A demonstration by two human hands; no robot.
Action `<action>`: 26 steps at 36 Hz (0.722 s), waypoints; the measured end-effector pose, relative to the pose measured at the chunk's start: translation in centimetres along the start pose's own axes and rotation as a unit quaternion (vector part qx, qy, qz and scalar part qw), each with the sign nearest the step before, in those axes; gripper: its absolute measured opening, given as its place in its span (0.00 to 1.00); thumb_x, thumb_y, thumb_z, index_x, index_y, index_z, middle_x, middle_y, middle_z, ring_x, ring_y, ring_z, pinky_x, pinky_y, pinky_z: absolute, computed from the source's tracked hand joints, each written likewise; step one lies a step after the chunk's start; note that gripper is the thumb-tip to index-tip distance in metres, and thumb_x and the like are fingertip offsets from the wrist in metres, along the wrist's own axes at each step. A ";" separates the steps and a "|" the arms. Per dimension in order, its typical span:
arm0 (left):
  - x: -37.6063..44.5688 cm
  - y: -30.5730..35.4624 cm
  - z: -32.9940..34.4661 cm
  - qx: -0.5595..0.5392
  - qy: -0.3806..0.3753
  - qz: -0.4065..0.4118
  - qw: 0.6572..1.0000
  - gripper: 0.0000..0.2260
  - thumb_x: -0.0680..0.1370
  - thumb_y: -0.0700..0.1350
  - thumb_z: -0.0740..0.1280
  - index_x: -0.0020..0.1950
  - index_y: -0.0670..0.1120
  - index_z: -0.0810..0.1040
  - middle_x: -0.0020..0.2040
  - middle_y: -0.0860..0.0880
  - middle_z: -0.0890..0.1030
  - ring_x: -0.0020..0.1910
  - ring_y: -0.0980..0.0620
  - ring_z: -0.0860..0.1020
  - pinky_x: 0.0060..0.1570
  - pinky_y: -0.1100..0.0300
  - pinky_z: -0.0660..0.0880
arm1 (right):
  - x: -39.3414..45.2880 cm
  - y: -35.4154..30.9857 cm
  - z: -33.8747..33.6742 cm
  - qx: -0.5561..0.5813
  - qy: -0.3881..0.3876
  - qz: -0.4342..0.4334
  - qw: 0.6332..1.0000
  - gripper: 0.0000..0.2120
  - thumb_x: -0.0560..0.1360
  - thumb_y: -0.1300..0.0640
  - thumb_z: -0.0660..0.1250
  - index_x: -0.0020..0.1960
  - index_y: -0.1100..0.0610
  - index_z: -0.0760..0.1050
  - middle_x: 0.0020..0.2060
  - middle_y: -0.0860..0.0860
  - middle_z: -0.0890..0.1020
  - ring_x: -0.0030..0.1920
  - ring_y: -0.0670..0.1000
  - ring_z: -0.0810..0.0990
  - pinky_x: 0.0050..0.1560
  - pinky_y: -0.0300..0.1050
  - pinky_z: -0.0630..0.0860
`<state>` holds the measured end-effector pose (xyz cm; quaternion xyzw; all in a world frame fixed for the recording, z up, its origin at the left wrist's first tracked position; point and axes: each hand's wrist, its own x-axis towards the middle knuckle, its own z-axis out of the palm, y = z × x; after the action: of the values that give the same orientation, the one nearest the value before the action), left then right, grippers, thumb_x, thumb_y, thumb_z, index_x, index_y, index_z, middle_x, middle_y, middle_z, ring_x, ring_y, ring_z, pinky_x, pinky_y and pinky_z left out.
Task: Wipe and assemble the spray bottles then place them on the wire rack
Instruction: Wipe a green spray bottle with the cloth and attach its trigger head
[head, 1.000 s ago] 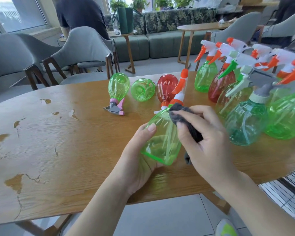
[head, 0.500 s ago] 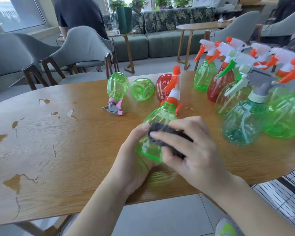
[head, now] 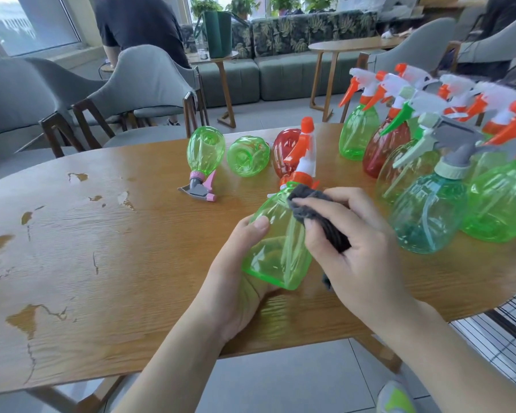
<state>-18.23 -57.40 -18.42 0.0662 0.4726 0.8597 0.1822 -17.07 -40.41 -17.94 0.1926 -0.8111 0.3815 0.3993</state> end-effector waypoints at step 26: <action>0.1 0.1 -0.1 -0.024 -0.031 -0.008 0.999 0.24 0.79 0.53 0.64 0.70 0.41 0.78 0.59 0.39 0.81 0.54 0.42 0.81 0.53 0.48 0.78 | -0.4 0.3 0.4 -0.022 0.019 -0.066 0.997 0.10 0.80 0.60 0.69 0.59 0.60 0.85 0.52 0.56 0.81 0.49 0.52 0.80 0.55 0.39 0.75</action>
<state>-18.40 -57.50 -18.36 0.0841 0.4462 0.8671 0.2051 -17.23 -40.49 -18.54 0.2294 -0.7974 0.3396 0.4429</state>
